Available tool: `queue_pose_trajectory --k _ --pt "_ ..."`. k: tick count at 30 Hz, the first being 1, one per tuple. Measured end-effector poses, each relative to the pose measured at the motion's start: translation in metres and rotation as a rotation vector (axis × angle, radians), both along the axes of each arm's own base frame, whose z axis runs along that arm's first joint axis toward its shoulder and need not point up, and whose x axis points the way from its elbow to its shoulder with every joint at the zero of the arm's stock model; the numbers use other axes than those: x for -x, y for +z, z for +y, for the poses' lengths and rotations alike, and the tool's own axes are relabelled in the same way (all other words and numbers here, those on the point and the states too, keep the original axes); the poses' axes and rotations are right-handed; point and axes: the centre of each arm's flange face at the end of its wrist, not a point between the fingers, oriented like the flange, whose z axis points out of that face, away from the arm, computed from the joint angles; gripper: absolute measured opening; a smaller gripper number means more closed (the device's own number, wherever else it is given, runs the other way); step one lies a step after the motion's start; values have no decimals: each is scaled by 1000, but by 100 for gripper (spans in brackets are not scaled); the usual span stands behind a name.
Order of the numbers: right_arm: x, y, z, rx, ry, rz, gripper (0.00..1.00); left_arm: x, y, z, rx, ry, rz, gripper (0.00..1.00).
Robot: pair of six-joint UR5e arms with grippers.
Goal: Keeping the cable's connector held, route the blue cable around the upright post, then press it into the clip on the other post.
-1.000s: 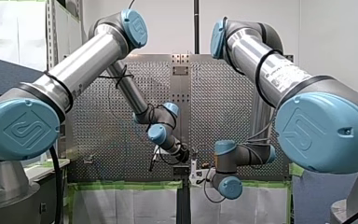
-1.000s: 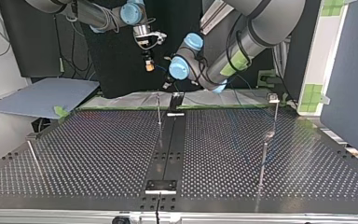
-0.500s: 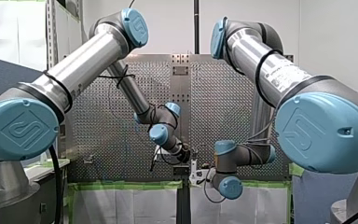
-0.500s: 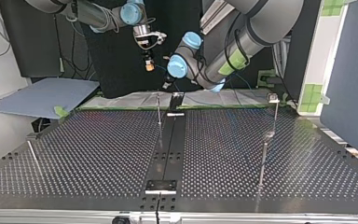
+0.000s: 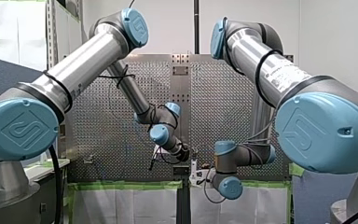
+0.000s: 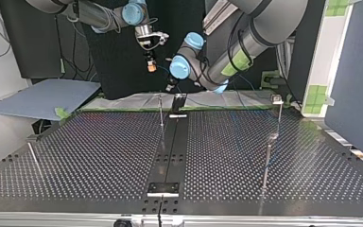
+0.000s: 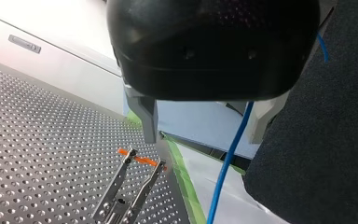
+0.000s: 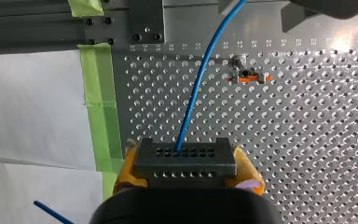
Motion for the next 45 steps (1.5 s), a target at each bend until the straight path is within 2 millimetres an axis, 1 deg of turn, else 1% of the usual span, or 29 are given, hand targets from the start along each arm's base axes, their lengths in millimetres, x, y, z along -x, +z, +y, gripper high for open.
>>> queue_pose_trajectory --k 2,3,4,5,20,25,29,35,40,45 --pt "0 0 0 -1 0 0 0 0 0 0 -5 0 -3 34" --pt "0 0 0 -1 0 1 0 0 0 1 -10 2 -5 34" --pt "0 0 0 -1 -1 1 0 0 0 1 -14 4 -7 4" --pt "0 -1 0 -1 -1 1 0 -1 0 2 -20 7 -9 0" --pt "1 -1 0 -2 -4 2 0 1 -1 9 -131 22 -36 0" --pt "3 -1 -2 -2 -14 2 0 2 -1 9 -175 34 -64 0" --pt "7 -1 -7 -2 -30 -1 0 2 -1 6 -177 40 -84 0" --pt "11 1 -17 3 -47 -7 0 -3 0 4 -161 59 -121 0" --pt "12 1 -21 5 -52 -9 0 -8 2 3 -131 75 -147 0" --pt "14 3 -39 3 -72 -2 0 -15 -6 3 -92 91 -167 0"
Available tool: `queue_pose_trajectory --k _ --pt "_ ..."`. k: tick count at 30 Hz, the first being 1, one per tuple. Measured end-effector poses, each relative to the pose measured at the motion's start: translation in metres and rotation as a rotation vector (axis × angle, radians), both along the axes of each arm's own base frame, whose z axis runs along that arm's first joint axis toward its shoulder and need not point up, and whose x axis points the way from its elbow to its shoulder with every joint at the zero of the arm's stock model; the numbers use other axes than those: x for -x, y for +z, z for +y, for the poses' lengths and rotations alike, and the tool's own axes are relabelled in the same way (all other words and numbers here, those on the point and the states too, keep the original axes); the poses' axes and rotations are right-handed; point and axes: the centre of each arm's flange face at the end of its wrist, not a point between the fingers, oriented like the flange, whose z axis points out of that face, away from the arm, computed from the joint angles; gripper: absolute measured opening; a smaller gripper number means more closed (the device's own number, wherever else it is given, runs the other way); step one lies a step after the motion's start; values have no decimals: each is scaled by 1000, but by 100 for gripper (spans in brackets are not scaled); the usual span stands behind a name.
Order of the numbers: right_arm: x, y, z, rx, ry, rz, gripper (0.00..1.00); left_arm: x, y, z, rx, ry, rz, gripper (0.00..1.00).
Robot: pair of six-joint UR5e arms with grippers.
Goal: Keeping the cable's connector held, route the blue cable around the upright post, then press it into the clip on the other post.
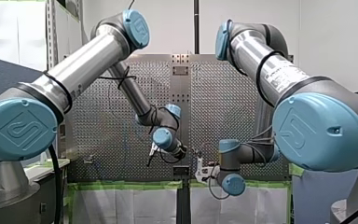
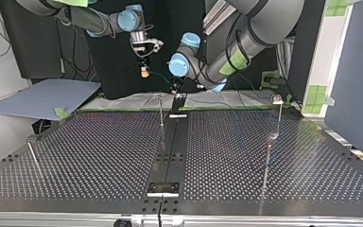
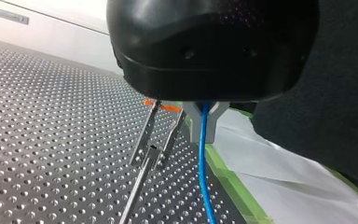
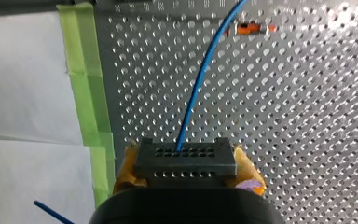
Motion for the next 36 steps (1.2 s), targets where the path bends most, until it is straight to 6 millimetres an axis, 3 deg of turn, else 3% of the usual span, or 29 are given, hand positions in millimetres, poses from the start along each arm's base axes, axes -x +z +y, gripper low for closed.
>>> queue_pose_trajectory --k 17,27,36 --pt "9 9 -49 28 -40 5 0 -12 -8 1 76 19 -34 0" --pt "10 14 -70 47 -43 9 0 -13 -29 3 105 5 -8 0" --pt "10 14 -88 48 -44 9 0 -21 -30 4 153 18 -31 0"
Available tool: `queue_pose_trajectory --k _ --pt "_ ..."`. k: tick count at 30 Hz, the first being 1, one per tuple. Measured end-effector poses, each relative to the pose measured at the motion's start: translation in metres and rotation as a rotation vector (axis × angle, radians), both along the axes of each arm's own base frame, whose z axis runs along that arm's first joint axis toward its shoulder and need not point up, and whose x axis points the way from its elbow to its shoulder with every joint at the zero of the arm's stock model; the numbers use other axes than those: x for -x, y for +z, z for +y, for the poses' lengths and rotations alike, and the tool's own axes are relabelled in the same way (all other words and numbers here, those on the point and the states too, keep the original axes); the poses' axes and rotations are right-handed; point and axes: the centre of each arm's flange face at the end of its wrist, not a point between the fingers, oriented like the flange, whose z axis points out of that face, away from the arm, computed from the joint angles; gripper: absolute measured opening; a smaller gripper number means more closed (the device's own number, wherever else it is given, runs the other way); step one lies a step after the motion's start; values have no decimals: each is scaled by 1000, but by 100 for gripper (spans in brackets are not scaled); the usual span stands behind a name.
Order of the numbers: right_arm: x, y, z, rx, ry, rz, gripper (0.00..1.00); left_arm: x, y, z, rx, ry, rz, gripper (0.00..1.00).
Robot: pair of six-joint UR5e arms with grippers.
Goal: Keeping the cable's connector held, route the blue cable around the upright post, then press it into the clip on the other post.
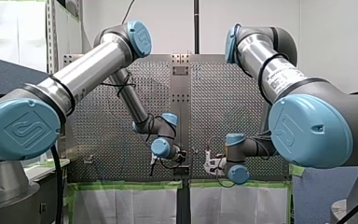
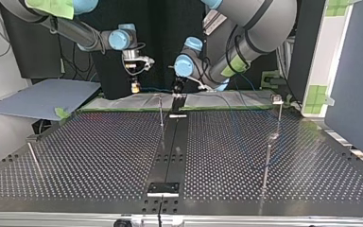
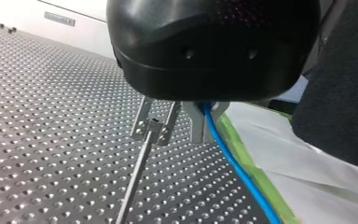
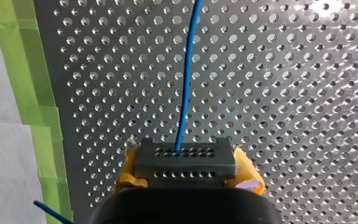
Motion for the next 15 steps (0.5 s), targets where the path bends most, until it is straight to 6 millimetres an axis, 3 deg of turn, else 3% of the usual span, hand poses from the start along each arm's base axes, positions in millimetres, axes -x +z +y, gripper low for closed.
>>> queue_pose_trajectory --k 7,15 --pt "3 -9 -11 -24 -5 13 0 -7 2 2 29 6 -19 0" --pt "3 -5 -28 -28 -13 28 0 -19 -3 1 51 7 -22 0"
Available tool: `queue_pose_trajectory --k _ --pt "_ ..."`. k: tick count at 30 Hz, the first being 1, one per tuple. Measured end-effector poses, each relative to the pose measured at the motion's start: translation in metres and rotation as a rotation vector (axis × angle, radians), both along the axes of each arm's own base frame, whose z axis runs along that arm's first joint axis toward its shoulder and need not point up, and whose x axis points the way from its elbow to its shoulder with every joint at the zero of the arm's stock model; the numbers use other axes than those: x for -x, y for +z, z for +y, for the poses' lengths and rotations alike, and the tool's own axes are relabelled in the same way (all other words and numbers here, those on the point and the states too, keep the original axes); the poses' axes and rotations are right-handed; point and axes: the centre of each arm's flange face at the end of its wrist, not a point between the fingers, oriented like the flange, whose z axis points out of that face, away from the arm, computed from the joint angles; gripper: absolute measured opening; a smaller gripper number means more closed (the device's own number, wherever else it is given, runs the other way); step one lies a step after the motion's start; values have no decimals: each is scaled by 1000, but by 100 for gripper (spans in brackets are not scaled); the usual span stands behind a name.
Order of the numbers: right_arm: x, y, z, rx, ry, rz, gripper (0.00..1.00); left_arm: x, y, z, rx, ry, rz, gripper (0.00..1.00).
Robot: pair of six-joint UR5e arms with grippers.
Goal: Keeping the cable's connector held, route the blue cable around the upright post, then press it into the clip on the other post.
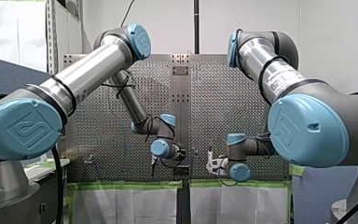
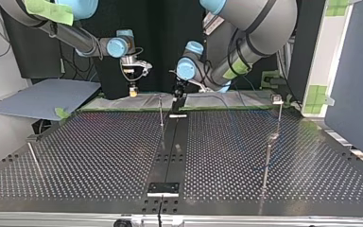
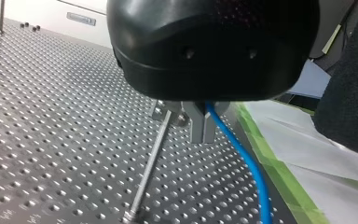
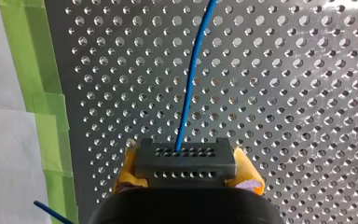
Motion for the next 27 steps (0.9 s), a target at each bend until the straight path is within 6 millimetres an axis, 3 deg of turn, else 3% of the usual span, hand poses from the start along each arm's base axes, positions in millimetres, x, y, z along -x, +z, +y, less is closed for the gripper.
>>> queue_pose_trajectory --k 6,27 --pt "-2 2 -7 -10 0 23 0 -8 -3 -3 0 1 1 0" --pt "-2 17 -40 29 -14 21 0 -50 18 2 99 2 -44 0"
